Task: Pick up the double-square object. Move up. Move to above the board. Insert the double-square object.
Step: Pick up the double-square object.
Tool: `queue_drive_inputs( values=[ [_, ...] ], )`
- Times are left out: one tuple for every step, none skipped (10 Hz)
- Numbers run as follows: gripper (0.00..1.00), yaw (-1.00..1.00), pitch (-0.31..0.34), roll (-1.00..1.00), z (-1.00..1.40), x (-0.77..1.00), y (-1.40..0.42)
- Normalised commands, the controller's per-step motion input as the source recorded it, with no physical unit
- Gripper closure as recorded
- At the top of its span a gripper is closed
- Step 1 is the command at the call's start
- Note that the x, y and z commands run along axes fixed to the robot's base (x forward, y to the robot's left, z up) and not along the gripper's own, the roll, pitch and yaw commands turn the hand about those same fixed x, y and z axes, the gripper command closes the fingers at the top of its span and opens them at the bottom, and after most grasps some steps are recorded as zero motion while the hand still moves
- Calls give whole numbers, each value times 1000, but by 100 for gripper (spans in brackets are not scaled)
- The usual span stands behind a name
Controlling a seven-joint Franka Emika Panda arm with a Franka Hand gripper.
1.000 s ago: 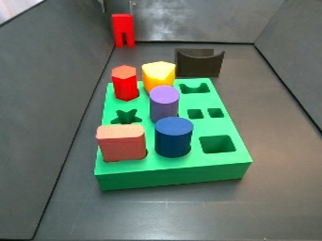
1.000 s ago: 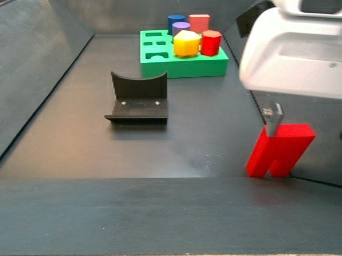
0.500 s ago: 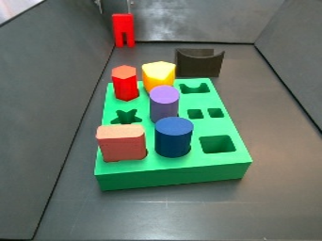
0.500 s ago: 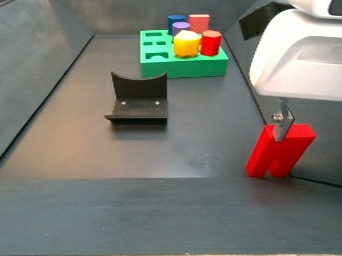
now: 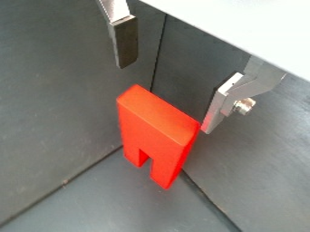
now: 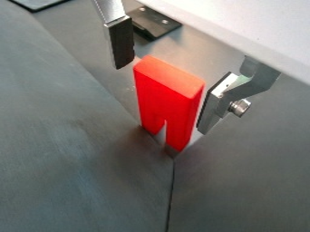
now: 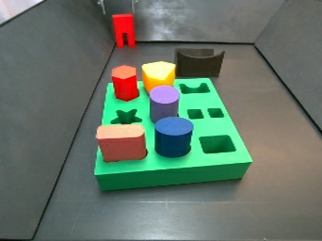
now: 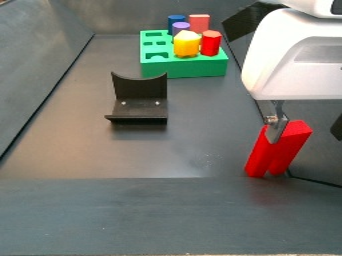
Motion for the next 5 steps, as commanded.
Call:
queue_drive_inputs(
  values=[
    [0, 411, -37, -117, 0, 277, 0],
    [0, 411, -54, -90, 0, 229, -49],
    [0, 397, -64, -44, -109, 166, -140],
    [0, 351, -74, 0, -229, 9, -206],
    [0, 283, -110, 43, -394, -26, -271]
  ],
)
